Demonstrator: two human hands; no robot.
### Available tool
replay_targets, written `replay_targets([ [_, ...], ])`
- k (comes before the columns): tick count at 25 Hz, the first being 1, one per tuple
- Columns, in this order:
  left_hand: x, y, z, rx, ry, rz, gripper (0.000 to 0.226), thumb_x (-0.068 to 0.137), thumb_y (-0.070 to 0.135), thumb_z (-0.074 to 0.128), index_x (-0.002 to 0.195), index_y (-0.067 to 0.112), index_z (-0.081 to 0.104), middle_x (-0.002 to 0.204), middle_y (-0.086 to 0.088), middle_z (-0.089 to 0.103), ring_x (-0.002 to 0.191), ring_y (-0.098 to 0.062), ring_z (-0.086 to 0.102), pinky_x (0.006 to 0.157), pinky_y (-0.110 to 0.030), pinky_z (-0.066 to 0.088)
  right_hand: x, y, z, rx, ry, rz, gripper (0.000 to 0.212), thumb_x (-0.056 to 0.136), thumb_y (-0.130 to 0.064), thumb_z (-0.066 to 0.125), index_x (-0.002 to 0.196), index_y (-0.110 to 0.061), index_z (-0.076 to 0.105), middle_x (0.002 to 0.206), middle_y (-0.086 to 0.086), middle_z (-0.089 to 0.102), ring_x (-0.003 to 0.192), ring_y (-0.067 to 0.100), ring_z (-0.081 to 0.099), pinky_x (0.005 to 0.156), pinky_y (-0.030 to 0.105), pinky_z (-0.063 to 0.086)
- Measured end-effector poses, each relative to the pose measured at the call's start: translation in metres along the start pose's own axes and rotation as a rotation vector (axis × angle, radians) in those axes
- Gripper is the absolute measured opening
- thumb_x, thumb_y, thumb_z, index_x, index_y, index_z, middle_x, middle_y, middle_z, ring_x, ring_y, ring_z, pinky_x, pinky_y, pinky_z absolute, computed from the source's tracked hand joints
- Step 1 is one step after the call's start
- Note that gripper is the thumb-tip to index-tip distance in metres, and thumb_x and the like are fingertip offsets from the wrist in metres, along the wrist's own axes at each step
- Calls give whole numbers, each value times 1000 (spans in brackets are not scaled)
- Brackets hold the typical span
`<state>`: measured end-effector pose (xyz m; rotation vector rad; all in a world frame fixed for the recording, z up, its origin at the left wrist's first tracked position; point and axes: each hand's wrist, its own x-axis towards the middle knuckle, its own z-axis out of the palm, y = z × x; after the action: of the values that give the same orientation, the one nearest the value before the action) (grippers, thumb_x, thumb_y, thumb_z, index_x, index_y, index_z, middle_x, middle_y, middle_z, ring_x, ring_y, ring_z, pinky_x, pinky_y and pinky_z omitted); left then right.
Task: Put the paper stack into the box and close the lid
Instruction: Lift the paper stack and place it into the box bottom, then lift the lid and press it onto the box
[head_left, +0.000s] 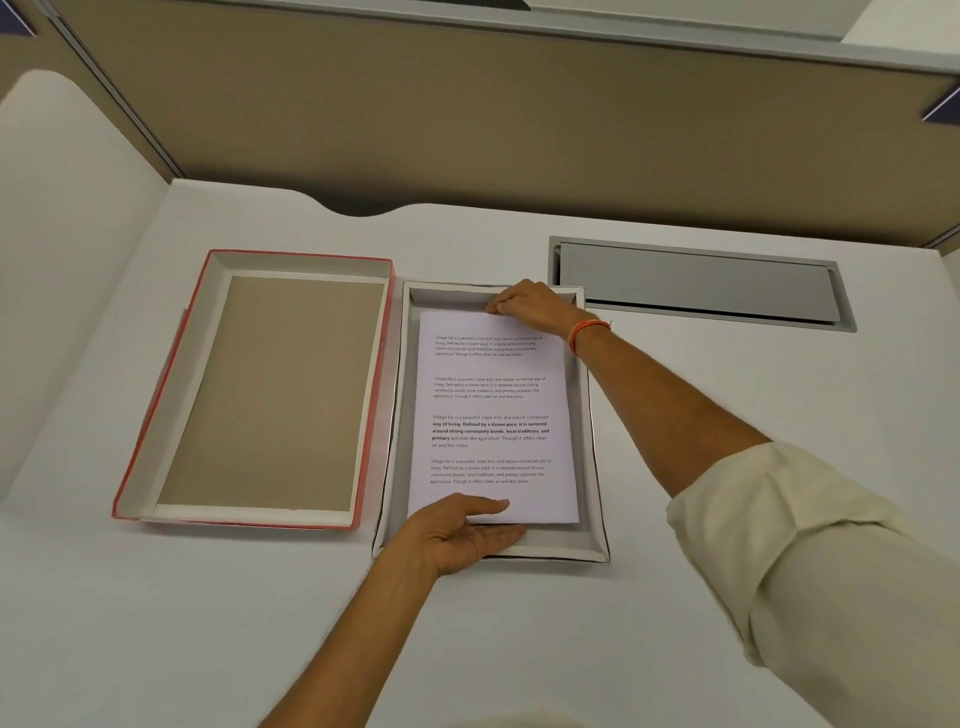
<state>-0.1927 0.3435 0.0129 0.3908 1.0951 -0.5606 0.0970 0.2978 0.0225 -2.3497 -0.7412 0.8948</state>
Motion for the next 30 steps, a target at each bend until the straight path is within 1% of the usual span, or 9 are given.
replay_targets([
  [5,-13,-2,2,36,-44,17,34,86,-17,60,115,0,60,131,-36,56,126,-51,53,113,-53,40,-5,-2,-3,7,-13,-13,34,100,-15,43,123,-4,66,134,13,61,123,31,54,106,34,40],
  [9,-39,3,-4,104,-119,34,41,84,-16,61,122,-3,58,128,-37,59,122,-52,56,110,-54,43,-16,-12,-13,113,36,-25,33,99,-16,45,124,-6,65,135,11,60,126,26,52,104,29,38],
  [13,-73,52,-30,268,-83,360,45,81,-5,71,122,-13,55,117,-30,69,110,-37,70,90,-41,60,-30,-43,3,306,194,-91,35,100,-15,45,130,-8,61,135,9,60,128,23,53,109,31,39],
  [15,-86,90,-54,387,141,718,46,83,0,73,125,-6,55,115,-22,73,107,-31,72,90,-36,60,-39,-66,29,415,205,-85,36,99,-12,47,133,-8,57,137,9,59,129,23,53,111,34,41],
  [17,-98,125,-84,555,512,1030,40,85,3,72,123,3,58,118,-14,72,110,-29,69,95,-36,55,-49,-88,62,534,153,-83,40,97,-7,49,136,-8,54,138,8,57,129,21,53,111,34,42],
  [20,-105,167,-143,690,917,1255,36,86,0,68,121,7,60,122,-13,69,112,-30,66,90,-29,48,-61,-114,111,656,70,-67,47,93,2,51,139,-6,49,141,10,54,131,21,51,114,35,40],
  [23,-106,188,-197,832,1114,1284,44,87,0,68,129,6,57,129,-18,64,120,-37,61,100,-41,48,-67,-134,147,726,35,-54,52,90,7,52,141,-5,45,143,11,51,133,22,50,114,37,40],
  [26,-101,195,-231,911,1204,1149,52,87,5,72,136,3,54,134,-22,61,123,-42,58,106,-49,45,-67,-145,170,737,30,-39,54,89,10,52,141,-3,44,142,13,51,133,23,49,113,34,41],
  [30,-94,191,-245,947,1256,997,37,87,8,72,122,0,66,116,-24,71,103,-44,67,92,-49,53,-66,-150,191,705,-1,-27,55,87,7,56,140,-2,45,140,13,52,132,22,50,112,31,41],
])
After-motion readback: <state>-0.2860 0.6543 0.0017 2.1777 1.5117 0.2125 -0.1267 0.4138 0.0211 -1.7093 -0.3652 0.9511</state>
